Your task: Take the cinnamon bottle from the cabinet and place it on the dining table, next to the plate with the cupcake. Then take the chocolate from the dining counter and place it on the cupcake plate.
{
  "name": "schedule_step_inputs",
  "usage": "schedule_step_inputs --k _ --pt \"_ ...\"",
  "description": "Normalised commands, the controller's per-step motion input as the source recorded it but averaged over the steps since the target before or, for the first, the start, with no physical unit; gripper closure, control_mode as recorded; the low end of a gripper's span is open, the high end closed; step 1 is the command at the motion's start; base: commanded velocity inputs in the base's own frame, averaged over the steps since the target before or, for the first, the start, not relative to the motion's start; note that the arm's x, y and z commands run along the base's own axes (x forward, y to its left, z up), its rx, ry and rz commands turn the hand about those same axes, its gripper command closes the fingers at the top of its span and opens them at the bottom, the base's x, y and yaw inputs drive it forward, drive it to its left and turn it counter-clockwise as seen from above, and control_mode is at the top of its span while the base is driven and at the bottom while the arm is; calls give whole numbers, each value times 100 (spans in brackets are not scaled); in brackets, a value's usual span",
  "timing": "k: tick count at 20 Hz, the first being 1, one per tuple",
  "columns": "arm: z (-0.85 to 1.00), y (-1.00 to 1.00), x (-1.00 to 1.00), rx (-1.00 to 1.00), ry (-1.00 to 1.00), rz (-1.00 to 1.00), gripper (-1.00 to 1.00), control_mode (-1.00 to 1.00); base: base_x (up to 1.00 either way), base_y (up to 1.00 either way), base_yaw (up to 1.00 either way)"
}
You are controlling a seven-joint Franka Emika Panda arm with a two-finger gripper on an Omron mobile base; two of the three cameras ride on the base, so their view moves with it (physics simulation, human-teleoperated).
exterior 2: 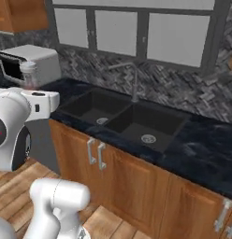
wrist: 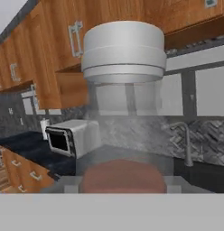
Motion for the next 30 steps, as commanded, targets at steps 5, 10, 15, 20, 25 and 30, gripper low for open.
schedule_step_inputs --k 5,10,15,20,25,30 --pt "0 0 0 0 0 0 100 100 -2 0 100" --pt "0 0 0 0 0 0 100 100 0 0 97" --pt "0 0 0 0 0 0 100 100 26 -20 81" --pt "0 0 0 0 0 0 100 100 58 -40 54" --pt "0 0 0 0 0 0 100 100 100 -68 5" --pt "0 0 0 0 0 0 100 100 100 -22 0"
